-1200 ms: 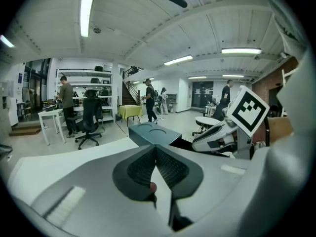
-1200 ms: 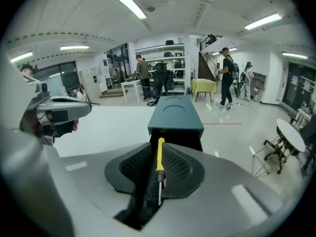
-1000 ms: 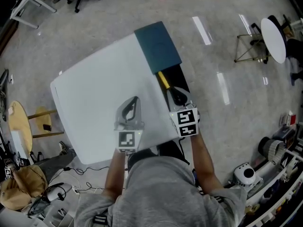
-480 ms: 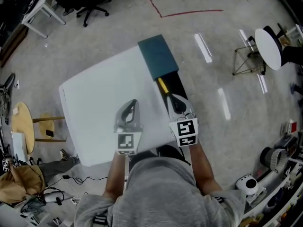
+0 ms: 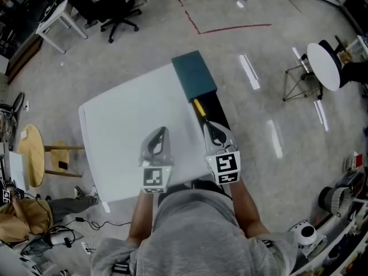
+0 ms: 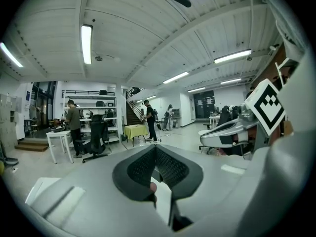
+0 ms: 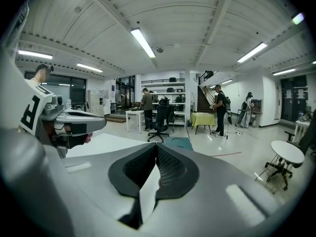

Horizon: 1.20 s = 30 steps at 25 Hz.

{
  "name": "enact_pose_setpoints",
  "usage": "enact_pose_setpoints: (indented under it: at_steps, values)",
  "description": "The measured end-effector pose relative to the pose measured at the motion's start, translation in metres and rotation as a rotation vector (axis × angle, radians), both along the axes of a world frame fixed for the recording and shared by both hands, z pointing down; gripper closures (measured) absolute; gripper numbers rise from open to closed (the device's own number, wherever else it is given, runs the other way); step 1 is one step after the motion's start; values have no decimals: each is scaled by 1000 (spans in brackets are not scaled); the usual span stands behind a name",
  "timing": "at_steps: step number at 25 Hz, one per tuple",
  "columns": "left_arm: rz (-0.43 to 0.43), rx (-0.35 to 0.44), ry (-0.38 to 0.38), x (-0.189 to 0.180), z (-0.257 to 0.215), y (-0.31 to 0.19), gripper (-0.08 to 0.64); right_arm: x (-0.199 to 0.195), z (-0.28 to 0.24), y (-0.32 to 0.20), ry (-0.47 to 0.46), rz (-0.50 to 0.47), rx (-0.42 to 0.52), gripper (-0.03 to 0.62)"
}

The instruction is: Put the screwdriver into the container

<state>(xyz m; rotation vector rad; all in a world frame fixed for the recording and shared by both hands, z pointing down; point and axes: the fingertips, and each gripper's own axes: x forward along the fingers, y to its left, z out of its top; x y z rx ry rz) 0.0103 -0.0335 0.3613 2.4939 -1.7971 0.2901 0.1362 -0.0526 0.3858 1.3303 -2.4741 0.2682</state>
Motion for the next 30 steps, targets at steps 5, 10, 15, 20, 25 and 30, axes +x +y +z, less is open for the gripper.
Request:
enact_pose_setpoints:
  at_steps: [5, 10, 15, 20, 25, 30]
  values:
    - [3, 13, 1, 5, -4, 12, 548, 4, -1, 14, 0, -7, 7, 589]
    - [17, 15, 4, 11, -6, 23, 548, 7, 0, 26, -2, -2, 10, 589]
    - [20, 10, -1, 15, -4, 29, 548, 12, 2, 32, 7, -2, 10, 589]
    - [26, 13, -5, 20, -6, 31, 548, 18, 4, 35, 6, 8, 6, 589]
    - [29, 13, -6, 24, -6, 32, 548, 21, 3, 38, 7, 8, 4, 589]
    - [31, 13, -5, 23, -7, 31, 548, 20, 2, 37, 11, 10, 4, 589]
